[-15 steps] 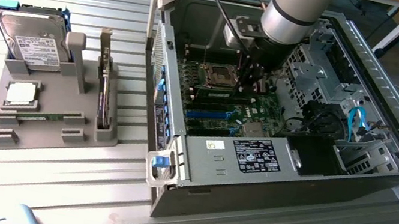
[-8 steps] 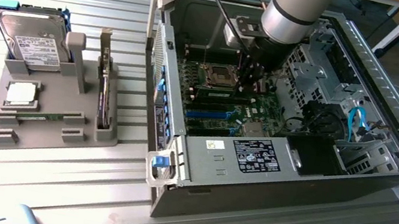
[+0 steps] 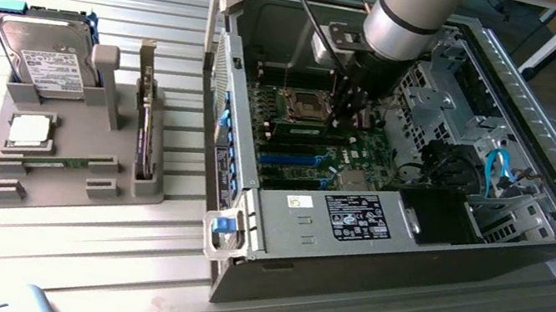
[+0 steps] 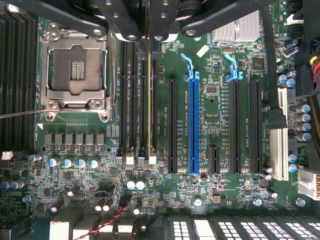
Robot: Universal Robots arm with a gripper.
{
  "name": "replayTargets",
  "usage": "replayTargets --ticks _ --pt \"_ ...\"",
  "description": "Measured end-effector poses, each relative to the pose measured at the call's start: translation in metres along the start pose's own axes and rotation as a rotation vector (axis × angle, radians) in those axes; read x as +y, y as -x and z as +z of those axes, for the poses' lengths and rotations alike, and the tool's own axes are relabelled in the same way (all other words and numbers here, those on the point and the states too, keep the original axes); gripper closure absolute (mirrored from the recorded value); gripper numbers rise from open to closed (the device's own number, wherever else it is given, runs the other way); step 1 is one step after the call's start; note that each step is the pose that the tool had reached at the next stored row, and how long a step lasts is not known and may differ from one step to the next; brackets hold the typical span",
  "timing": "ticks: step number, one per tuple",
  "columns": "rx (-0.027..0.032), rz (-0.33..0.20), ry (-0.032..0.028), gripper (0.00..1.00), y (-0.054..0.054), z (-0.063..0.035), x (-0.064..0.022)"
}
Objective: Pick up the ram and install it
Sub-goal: 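Insert the ram into the slot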
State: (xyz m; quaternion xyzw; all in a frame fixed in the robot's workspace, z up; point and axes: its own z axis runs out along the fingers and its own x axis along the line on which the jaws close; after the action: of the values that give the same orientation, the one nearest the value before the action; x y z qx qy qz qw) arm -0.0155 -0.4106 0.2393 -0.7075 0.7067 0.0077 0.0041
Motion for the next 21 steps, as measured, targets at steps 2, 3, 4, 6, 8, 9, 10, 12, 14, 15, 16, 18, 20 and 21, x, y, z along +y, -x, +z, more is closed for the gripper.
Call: replayTargets --ticks 2,3,4,6,8,9,10,12,14,15,16,18,20,21 --pt "-0.0001 0.000 0.0000 0.88 0.0000 0.0004 0.0000" --pt "0.0000 0.000 0.0000 0.88 0.0000 0.0007 0.0000" --pt "0.0000 0.000 -0.0001 0.88 0.0000 0.0008 0.0000" --pt "0.0006 0.000 0.0000 0.88 -0.0003 0.0010 0.0000" --pt "0.0006 0.000 0.0000 0.88 -0.0003 0.0010 0.0000" --pt "0.0005 0.001 0.0000 0.88 -0.0003 0.0010 0.0000" --pt "0.0005 0.002 -0.0001 0.88 -0.0003 0.0011 0.0000" --pt "0.0005 0.005 -0.0001 0.88 -0.0005 0.0010 0.0000" --pt "0.0005 0.005 -0.0001 0.88 -0.0005 0.0010 0.0000" --pt "0.0005 0.005 -0.0001 0.88 -0.0005 0.0010 0.0000" --pt "0.0005 0.005 -0.0001 0.88 -0.0005 0.0010 0.0000" --pt "0.0005 0.005 -0.0001 0.88 -0.0005 0.0010 -0.0010" --pt "0.0005 0.006 -0.0002 0.88 -0.0005 0.0010 -0.0012" --pt "0.0005 0.005 -0.0001 0.88 -0.0005 0.0010 -0.0012"
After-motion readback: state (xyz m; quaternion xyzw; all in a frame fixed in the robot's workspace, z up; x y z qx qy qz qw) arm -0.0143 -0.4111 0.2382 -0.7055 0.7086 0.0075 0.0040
